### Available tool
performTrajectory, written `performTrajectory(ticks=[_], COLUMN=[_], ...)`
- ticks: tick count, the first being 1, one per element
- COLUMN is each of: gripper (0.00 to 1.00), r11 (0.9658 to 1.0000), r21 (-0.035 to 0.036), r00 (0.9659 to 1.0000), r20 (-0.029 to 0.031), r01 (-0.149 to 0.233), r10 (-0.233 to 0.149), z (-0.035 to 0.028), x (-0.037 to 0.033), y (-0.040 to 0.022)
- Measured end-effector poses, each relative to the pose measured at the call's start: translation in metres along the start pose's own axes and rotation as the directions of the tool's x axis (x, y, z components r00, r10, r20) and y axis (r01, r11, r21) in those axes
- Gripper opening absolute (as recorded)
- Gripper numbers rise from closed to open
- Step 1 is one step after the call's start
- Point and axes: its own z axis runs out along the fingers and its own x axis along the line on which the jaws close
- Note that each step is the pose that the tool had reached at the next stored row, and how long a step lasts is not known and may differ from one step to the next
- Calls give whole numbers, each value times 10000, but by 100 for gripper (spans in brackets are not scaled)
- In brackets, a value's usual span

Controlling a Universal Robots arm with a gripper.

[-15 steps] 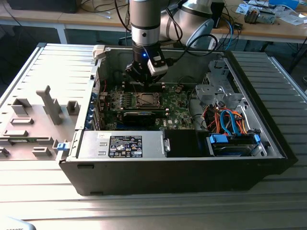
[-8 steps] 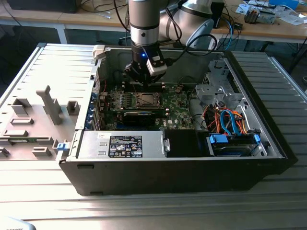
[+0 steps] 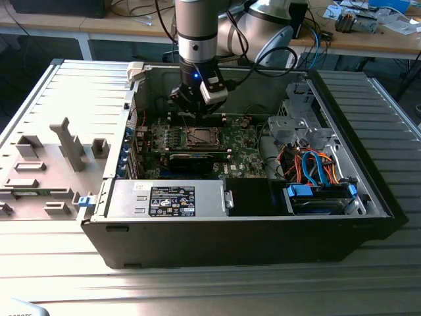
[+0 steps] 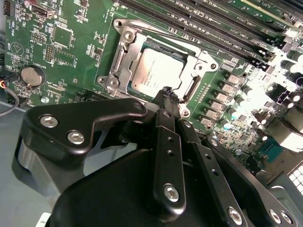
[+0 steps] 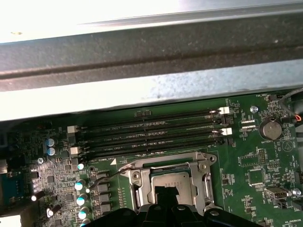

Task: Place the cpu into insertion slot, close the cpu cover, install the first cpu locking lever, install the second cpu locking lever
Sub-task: 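Install the first cpu locking lever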

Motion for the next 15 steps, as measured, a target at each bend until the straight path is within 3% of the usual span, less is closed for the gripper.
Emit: performTrajectory(ticks=[7,10,11,15], gripper=[11,11,11,11], r11=[10000,10000,10000,10000], r21=[1,0,0,1], r00=[10000,10000,10000,10000], r20=[0,0,5,5], r01=[0,1,0,2], r10=[0,-1,0,-2], z=[-1,-3,-8,-18], x=[12,60,149,177], y=[-2,-7,-18,-22])
